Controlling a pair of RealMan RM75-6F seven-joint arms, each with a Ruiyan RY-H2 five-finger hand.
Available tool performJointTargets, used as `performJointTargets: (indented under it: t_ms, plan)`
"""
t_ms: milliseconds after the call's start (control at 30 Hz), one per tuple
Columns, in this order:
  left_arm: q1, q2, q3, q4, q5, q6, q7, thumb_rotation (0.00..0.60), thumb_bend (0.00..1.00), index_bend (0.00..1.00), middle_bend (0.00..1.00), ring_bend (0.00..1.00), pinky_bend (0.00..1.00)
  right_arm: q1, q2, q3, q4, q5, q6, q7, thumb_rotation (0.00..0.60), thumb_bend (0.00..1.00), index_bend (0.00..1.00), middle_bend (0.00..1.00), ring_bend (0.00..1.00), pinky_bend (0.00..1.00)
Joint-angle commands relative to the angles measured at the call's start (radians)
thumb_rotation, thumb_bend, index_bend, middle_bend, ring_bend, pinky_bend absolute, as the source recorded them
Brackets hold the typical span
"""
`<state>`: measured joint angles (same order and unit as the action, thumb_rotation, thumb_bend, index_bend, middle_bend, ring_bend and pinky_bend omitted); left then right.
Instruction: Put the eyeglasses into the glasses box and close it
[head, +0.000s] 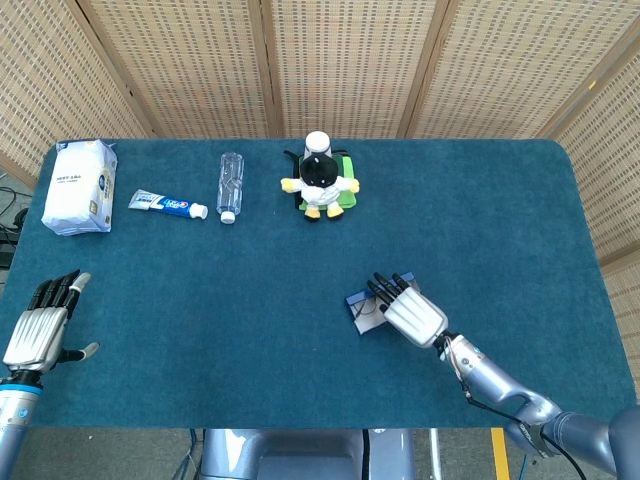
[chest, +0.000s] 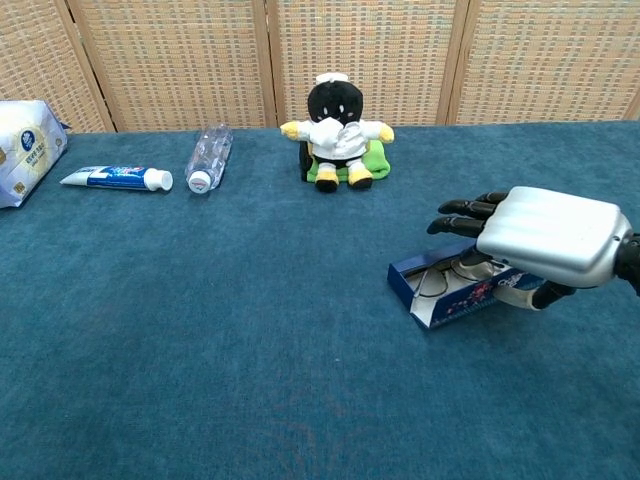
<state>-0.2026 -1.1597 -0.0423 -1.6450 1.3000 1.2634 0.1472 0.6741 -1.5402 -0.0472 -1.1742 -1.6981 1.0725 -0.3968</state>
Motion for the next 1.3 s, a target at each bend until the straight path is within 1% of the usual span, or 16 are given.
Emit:
performJointTargets:
  t_ms: [33, 333, 633, 933, 1133, 1300]
  plan:
    - [-0.001, 0.000, 0.000, 0.000, 0.001, -0.001, 0.001, 0.600, 0.03, 0.00, 0.00, 0.00, 0.00, 0.008, -0.004, 0.006, 0.003, -0.004, -0.003, -0.016, 0.600, 0.57, 0.71, 0.12, 0.00, 0.20]
    - [0.000, 0.002, 0.001, 0.001, 0.001, -0.001, -0.003, 0.600, 0.03, 0.00, 0.00, 0.00, 0.00, 0.043, 0.000, 0.043, -0.025, 0.024, -0.057, -0.069, 0.600, 0.57, 0.71, 0.12, 0.00, 0.20]
    - [0.000, 0.002, 0.000, 0.002, -0.002, -0.002, -0.004, 0.600, 0.03, 0.00, 0.00, 0.00, 0.00, 0.087, -0.014, 0.089, -0.013, 0.067, -0.112, -0.103, 0.600, 0.57, 0.71, 0.12, 0.00, 0.20]
    - [-0.002, 0.000, -0.001, 0.003, -0.008, -0.006, 0.002, 0.600, 0.03, 0.00, 0.00, 0.00, 0.00, 0.126, -0.028, 0.124, -0.012, 0.103, -0.154, -0.150, 0.600, 0.57, 0.71, 0.12, 0.00, 0.20]
    - [-0.004, 0.000, -0.002, 0.004, -0.011, -0.010, 0.002, 0.600, 0.03, 0.00, 0.00, 0.00, 0.00, 0.165, -0.065, 0.151, 0.011, 0.142, -0.203, -0.212, 0.600, 0.57, 0.71, 0.12, 0.00, 0.20]
    - [-0.003, 0.001, -0.002, 0.006, -0.011, -0.010, -0.001, 0.600, 0.03, 0.00, 0.00, 0.00, 0.00, 0.181, -0.088, 0.167, 0.033, 0.162, -0.210, -0.247, 0.600, 0.57, 0.71, 0.12, 0.00, 0.20]
